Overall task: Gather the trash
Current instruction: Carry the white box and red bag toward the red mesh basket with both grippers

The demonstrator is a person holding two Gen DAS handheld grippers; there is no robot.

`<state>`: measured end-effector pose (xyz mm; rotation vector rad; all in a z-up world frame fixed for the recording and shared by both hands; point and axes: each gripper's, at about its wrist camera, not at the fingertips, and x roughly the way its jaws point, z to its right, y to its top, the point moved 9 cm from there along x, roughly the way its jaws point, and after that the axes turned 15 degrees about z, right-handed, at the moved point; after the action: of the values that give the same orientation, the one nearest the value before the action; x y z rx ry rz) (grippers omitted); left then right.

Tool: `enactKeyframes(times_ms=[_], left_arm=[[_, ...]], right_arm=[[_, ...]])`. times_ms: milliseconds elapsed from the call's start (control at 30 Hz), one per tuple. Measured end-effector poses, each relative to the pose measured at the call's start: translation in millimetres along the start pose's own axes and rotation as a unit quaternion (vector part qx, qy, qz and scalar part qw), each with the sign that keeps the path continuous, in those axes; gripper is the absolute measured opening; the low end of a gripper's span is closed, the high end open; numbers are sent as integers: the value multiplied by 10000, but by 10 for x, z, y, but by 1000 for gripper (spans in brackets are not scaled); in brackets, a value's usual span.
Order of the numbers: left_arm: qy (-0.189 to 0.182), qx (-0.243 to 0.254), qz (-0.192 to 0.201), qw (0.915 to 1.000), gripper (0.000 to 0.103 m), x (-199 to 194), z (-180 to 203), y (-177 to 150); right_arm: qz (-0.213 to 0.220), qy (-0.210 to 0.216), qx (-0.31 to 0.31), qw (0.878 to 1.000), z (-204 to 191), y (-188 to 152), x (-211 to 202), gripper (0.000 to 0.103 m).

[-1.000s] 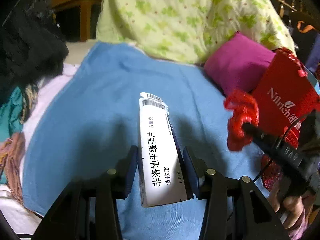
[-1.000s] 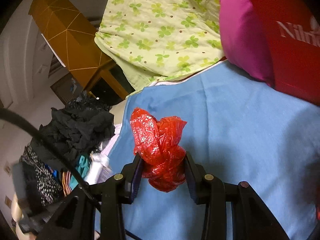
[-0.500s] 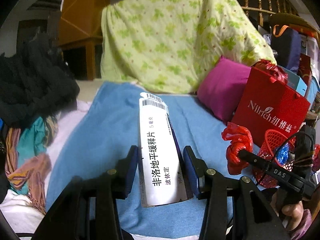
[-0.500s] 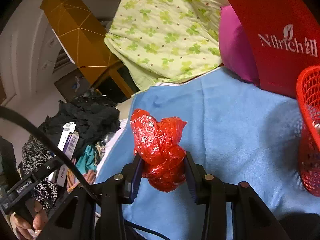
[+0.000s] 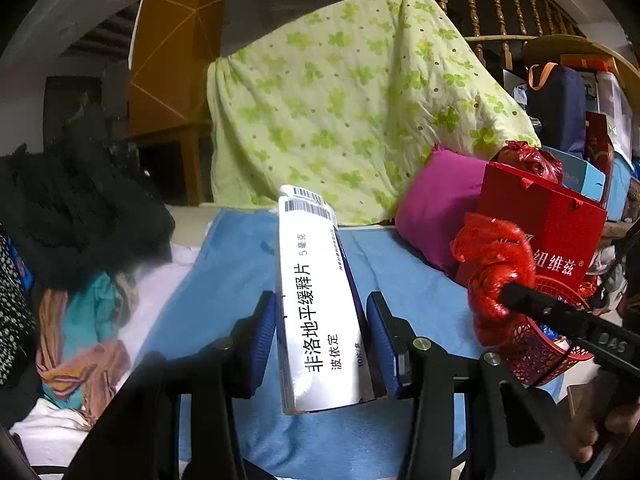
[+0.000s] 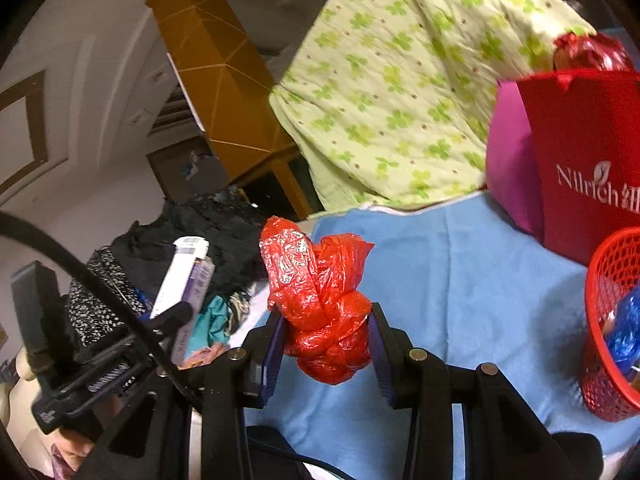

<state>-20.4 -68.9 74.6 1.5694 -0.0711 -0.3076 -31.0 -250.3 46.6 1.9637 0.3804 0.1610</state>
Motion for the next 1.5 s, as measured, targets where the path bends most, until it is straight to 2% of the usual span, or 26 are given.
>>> enactKeyframes(times_ms=[267, 567, 1500], left_arm=[[78, 378, 226, 9990, 48, -69, 213, 115], [55, 694, 247, 9973, 48, -67, 491, 133], [-232, 1034, 80, 9943, 48, -13, 1035, 45]], right_arm=[[221, 13, -73, 9997, 42, 130, -228, 42], [338, -65, 105, 9994, 265, 166, -451, 42], [643, -267, 480, 9964, 585, 263, -894, 42]])
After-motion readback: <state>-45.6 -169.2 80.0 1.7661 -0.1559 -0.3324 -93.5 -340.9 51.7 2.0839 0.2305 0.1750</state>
